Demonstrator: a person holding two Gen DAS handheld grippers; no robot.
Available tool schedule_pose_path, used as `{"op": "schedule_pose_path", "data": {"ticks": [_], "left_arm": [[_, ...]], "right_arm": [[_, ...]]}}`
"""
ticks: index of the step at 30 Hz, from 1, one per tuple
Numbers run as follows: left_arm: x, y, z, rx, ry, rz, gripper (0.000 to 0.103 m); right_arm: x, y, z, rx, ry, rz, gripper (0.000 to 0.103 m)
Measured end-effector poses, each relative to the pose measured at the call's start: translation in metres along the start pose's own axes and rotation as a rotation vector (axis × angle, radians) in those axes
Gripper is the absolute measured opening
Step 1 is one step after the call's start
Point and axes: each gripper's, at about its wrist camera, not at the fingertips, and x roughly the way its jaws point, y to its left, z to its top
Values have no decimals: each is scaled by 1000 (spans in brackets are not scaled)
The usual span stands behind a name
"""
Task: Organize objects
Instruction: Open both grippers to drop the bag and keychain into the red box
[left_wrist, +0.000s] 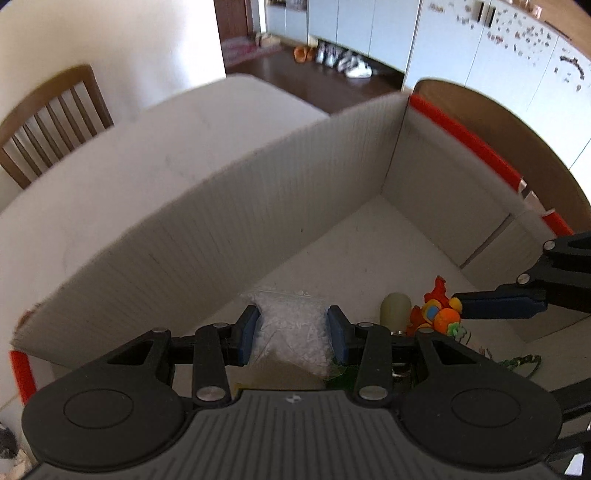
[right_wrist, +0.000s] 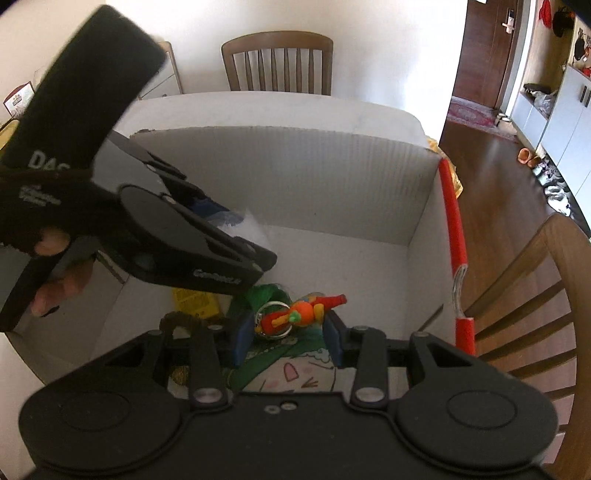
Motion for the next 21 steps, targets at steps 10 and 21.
{"op": "schedule_pose_path", "data": {"ticks": [10, 21], "left_arm": [[3, 4, -6, -24, 34, -1, 46], [-30, 4, -18, -49, -26, -7, 66]], "right_arm": [[2, -2, -3, 15, 27, 4, 49], [-17, 3, -7, 12, -15, 17, 59]]}}
